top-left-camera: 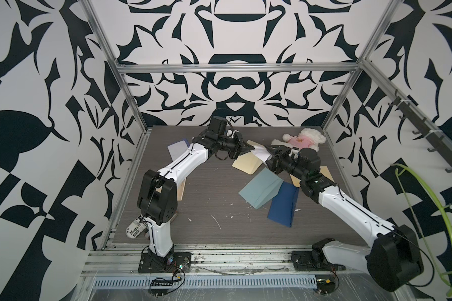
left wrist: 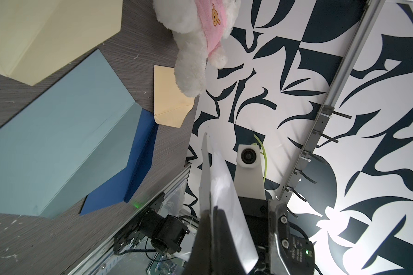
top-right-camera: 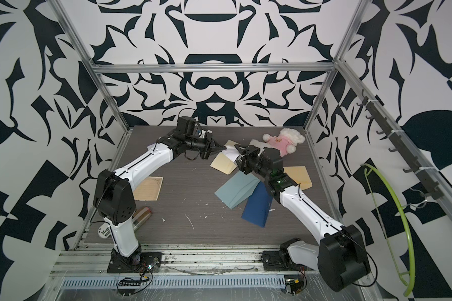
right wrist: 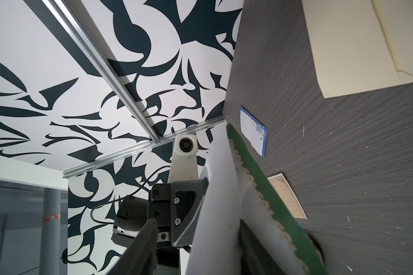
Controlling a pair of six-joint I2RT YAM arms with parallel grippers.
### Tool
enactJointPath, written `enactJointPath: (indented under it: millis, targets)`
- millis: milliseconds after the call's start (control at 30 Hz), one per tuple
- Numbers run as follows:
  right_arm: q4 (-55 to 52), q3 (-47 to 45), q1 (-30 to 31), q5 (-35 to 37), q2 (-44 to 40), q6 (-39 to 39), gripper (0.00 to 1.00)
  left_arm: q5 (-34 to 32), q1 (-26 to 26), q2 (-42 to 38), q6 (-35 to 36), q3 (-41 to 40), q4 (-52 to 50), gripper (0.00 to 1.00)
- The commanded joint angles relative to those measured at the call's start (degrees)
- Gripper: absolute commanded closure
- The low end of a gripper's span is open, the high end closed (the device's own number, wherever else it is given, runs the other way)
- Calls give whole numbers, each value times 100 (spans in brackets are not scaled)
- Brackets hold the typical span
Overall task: Take the letter paper out of the envelope
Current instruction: Unfold the letter paper.
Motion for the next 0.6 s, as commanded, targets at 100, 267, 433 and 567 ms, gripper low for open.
enactJointPath:
  millis: [100,267,433,567]
  targets:
    - [111,80,351,573,-148,79,43,-88,-28,126,-7,-81,187,100]
    - [-162,80,533,950,-301,76,43,-190,-21,144,62,-90,183,100]
    - [-501,140,638,1189,-455,-15,47,-307,-27,146,194,-86,87,100]
    - [-707,120,650,1252,-557,-42,53,-353,-16,112,262,-92,26,100]
